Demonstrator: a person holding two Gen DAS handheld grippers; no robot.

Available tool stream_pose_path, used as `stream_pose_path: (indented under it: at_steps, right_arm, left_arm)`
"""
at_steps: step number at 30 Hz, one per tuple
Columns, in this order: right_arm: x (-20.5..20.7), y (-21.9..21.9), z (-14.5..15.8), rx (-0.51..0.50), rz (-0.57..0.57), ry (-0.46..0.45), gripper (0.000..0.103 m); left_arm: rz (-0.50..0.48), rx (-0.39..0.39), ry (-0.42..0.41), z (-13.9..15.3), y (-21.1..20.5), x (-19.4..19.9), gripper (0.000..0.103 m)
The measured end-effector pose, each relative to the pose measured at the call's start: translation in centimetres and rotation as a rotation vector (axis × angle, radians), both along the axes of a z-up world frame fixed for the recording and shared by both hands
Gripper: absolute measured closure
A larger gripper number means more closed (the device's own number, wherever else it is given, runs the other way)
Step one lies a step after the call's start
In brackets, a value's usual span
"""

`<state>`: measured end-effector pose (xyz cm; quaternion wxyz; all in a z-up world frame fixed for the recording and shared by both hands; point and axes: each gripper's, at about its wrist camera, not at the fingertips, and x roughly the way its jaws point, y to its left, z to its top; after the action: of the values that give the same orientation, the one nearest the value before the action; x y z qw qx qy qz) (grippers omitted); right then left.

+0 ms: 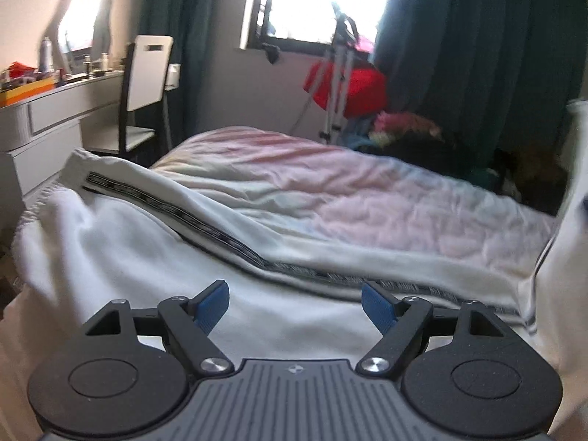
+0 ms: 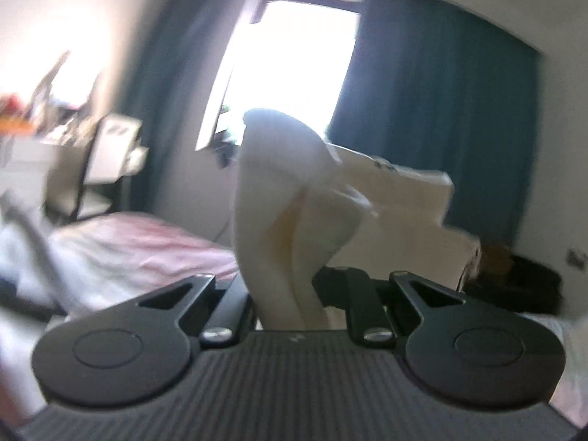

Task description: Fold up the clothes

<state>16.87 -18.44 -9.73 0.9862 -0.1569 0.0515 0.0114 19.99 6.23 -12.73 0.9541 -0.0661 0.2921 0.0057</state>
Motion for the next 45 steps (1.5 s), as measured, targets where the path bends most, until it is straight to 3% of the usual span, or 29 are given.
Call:
stream_pose_path:
  at_steps: [5,8,10,15,21,22,24,27,31,37,39,41,45]
  right_arm:
    - [-0.6,5.7,-6.7,-0.156,0.149,0.137,0.090]
    - [-0.5,7.0,-10.6,-0.213,0.194,0.253,0.089]
    - [-0.8,7.2,-12.0,-0.238,0.205,0.277,0.089]
    - [-0.6,6.4,-11.3,-0.184,0.233,0.304,0.084]
    - [-0.3,5.5,-9.0,-0.065,0.371,0.438,0.058]
    - [-0.9,4.7,-8.4,-0.018,0.388,0.463,0.050]
    - [-2.2,3.1,-6.9,0.083,0.421,0.511,0.048]
    - [-3.3,0.0,-4.9,0.199,0.373,0.539,0.048]
    - [-3.5,-4.0,-3.6,0.315,0.219,0.500,0.048]
    - [-1.7,-8.6,-5.5,0.540,-0.036,0.498,0.047]
    - [-0.9,-8.8,-6.4,0.541,-0.052,0.532,0.047]
    - [-0.8,-8.2,-6.9,0.460,-0.073,0.517,0.048]
    - [0.0,-7.9,-8.8,0.417,-0.106,0.543,0.048]
  left_arm:
    - [0.011,-0.060,0.002,0.1,1.2,0.2,0.022]
    - [0.005,-0.070,0.002,0.0,1.2,0.4,0.022]
    - [0.000,-0.075,-0.002,-0.2,1.1,0.4,0.022]
    - [-0.026,-0.080,-0.017,-0.6,0.4,0.6,0.022]
    - [-0.071,-0.127,-0.010,-0.7,0.2,0.5,0.022]
    - [-0.081,-0.136,-0.008,-0.7,0.2,0.4,0.022]
    - [-0.106,-0.148,0.001,-0.9,-0.2,0.3,0.022]
    - [-0.141,-0.152,0.013,-1.0,-0.8,-0.1,0.022]
    - [-0.192,-0.102,0.021,-1.4,-2.5,-1.0,0.022]
    - [-0.218,-0.015,0.058,-2.8,-4.4,-1.5,0.022]
    - [-0.215,0.007,0.063,-3.1,-4.6,-1.6,0.022]
    - [-0.207,0.023,0.074,-3.4,-4.7,-1.5,0.022]
    - [-0.194,0.045,0.108,-4.0,-4.7,-1.3,0.022]
